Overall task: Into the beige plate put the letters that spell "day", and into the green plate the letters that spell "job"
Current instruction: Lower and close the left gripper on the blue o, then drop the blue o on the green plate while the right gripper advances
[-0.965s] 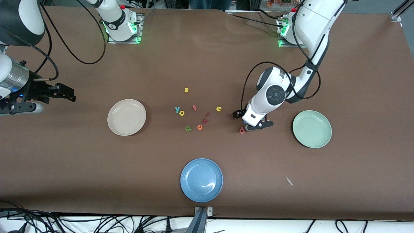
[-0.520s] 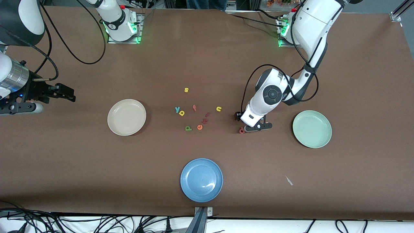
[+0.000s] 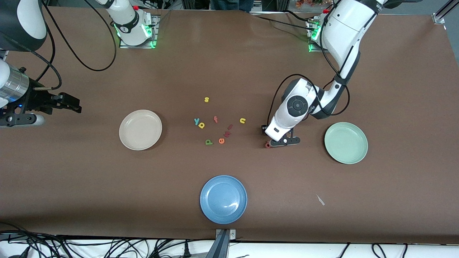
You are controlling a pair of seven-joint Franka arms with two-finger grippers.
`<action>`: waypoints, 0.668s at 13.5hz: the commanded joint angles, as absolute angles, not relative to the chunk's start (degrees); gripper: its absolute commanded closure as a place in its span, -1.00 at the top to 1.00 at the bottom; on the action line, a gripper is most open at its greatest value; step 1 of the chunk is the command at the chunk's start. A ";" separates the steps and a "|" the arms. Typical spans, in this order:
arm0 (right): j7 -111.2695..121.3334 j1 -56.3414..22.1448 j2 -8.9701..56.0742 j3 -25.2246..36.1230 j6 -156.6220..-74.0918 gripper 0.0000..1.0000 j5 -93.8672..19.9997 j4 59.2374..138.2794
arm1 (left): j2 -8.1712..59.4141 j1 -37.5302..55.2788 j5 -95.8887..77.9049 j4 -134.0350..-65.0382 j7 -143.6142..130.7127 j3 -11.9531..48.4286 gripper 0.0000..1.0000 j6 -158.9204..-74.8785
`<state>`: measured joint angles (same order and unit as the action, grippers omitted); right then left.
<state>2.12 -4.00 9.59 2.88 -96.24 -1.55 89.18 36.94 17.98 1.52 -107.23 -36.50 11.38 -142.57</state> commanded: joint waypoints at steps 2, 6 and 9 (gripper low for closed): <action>1.93 -4.48 9.93 2.29 -94.58 1.00 -1.14 88.42 | 37.79 18.81 3.34 -106.08 -38.67 10.99 -0.49 -142.73; 2.11 -7.55 10.98 2.29 -94.39 1.00 -1.50 88.07 | 37.36 18.28 3.34 -105.91 -38.67 10.99 -0.85 -142.65; 1.94 -10.27 14.57 2.29 -94.39 1.00 -1.76 85.44 | 31.76 15.22 3.34 -104.94 -38.32 10.99 -0.85 -138.97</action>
<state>2.14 -8.50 11.30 2.19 -95.33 -1.60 89.03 36.41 17.50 1.53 -105.31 -37.52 11.00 -142.46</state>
